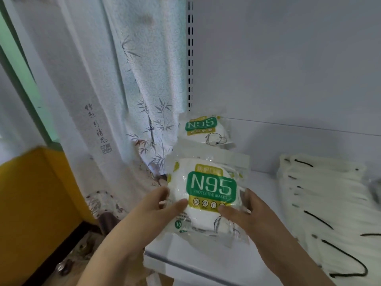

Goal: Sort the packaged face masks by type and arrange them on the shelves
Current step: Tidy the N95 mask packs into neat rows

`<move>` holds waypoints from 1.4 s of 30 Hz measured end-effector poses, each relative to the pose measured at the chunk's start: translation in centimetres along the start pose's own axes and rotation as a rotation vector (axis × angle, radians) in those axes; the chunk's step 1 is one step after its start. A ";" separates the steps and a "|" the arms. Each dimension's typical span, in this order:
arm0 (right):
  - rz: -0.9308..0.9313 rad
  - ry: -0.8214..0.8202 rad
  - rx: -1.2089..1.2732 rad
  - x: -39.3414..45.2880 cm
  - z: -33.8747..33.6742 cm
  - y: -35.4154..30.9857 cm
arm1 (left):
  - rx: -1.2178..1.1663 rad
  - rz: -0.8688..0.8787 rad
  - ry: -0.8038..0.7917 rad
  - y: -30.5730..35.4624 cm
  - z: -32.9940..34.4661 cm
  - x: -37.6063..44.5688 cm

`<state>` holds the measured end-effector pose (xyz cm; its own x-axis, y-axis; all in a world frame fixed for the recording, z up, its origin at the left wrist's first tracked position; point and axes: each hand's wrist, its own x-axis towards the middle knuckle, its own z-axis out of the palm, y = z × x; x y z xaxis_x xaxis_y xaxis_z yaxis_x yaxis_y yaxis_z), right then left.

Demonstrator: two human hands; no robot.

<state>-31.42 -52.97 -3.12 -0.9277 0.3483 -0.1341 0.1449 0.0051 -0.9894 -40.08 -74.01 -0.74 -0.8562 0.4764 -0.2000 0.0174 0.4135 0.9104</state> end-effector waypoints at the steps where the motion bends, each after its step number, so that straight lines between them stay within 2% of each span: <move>1: -0.003 -0.014 -0.022 0.0 -0.3 0.0 | 0.011 -0.012 0.012 0.4 0.1 0.0; 5: -0.020 -0.016 -0.074 0.2 -1.2 0.4 | 0.084 -0.007 0.076 1.2 1.5 0.6; 9: -0.079 -0.022 -0.014 0.0 -1.8 0.4 | 0.019 0.092 0.176 3.1 2.9 0.1; 11: -0.133 -0.010 0.012 -0.1 -2.2 -0.2 | -0.089 0.138 0.185 4.1 3.3 0.4; 17: -0.142 0.101 0.044 1.2 -5.9 -2.0 | -0.272 0.166 0.110 7.3 5.9 2.2; 23: -0.138 0.190 0.133 3.1 -11.1 -2.6 | -0.514 0.059 -0.161 9.7 9.4 5.1; 27: -0.193 0.317 0.081 4.6 -13.7 -2.6 | -0.558 0.033 -0.144 10.4 11.1 6.9; 30: -0.251 0.430 -0.013 6.6 -15.3 -2.3 | -0.512 0.049 -0.061 10.5 11.9 8.0; 33: -0.254 0.572 0.056 8.7 -16.8 -1.8 | -0.398 0.102 0.186 10.4 11.9 8.6; 35: -0.281 0.663 0.047 10.3 -17.4 -1.8 | -0.269 0.205 0.334 10.7 11.7 8.0; 39: -0.304 0.605 -0.042 14.2 -16.6 -1.6 | -0.214 0.405 0.487 11.4 10.9 6.7; 42: -0.275 0.501 -0.191 16.6 -15.4 0.0 | -0.225 0.471 0.597 11.0 10.5 6.3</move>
<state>-41.57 -32.76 -4.46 -0.6716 0.7093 0.2140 0.0246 0.3100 -0.9504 -39.86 -58.33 4.22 -0.9180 0.0391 0.3947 0.3966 0.0745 0.9150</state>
